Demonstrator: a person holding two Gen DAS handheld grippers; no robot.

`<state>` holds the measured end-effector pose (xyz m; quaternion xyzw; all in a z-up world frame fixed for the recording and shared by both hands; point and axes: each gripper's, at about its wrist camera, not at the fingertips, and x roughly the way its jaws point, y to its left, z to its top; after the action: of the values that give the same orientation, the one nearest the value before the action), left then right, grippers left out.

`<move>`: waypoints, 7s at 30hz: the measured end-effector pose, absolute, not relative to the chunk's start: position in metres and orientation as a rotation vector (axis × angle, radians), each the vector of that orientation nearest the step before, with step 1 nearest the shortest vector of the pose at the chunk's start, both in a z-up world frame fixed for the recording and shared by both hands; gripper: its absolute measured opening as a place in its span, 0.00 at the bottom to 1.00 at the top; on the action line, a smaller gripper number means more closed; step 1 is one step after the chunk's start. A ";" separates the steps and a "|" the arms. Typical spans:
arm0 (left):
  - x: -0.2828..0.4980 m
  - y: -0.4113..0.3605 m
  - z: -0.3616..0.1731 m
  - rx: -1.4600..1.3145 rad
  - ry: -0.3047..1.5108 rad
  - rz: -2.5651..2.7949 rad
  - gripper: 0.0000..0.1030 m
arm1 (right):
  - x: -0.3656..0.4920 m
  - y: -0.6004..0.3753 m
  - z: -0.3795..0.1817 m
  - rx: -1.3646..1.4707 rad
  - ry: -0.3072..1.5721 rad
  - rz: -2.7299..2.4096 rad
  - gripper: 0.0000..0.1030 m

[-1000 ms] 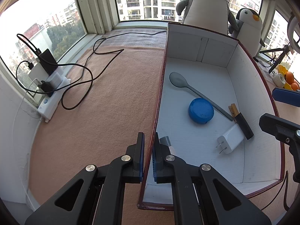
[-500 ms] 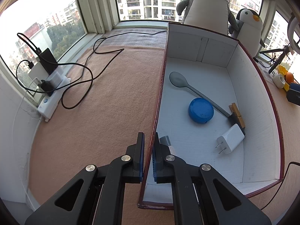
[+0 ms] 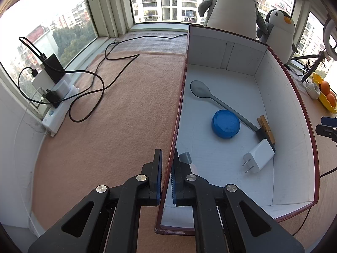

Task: Organize rigid objects
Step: 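Move the open right gripper toward the patterned lighter, then close the right gripper on the patterned lighter and lift it, then carry the patterned lighter into the box and release it by the charger, then move the right gripper to the blue phone stand and grasp it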

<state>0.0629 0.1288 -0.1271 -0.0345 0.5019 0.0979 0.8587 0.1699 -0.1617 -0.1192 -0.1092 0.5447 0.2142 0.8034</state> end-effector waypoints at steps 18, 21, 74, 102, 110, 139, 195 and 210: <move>0.063 0.129 -0.127 -0.072 1.054 0.205 0.06 | 0.178 -0.140 -0.182 -0.236 1.367 0.468 0.30; 0.063 0.129 -0.127 -0.072 1.054 0.206 0.06 | 0.179 -0.136 -0.188 -0.260 1.378 0.455 0.27; 0.060 0.135 -0.132 -0.116 1.083 0.199 0.18 | 0.118 -0.065 -0.048 -0.254 0.981 0.615 0.20; 0.061 0.133 -0.125 -0.100 1.039 0.195 0.07 | 0.120 -0.004 -0.089 -0.383 1.059 0.656 0.20; 0.060 0.132 -0.125 -0.099 1.039 0.195 0.06 | 0.123 0.003 -0.100 -0.398 1.084 0.654 0.20; 0.059 0.131 -0.124 -0.088 1.040 0.199 0.06 | 0.136 -0.071 -0.063 -0.222 1.000 0.628 0.68; 0.060 0.130 -0.127 -0.089 1.058 0.205 0.06 | 0.189 -0.091 -0.195 -0.359 1.238 0.476 0.57; 0.059 0.130 -0.128 -0.089 1.061 0.207 0.06 | 0.210 -0.106 -0.192 -0.312 1.258 0.434 0.32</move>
<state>0.0590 0.1301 -0.1281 -0.0424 0.5049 0.0986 0.8565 0.2104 -0.1061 -0.1923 -0.1442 0.5812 0.2006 0.7753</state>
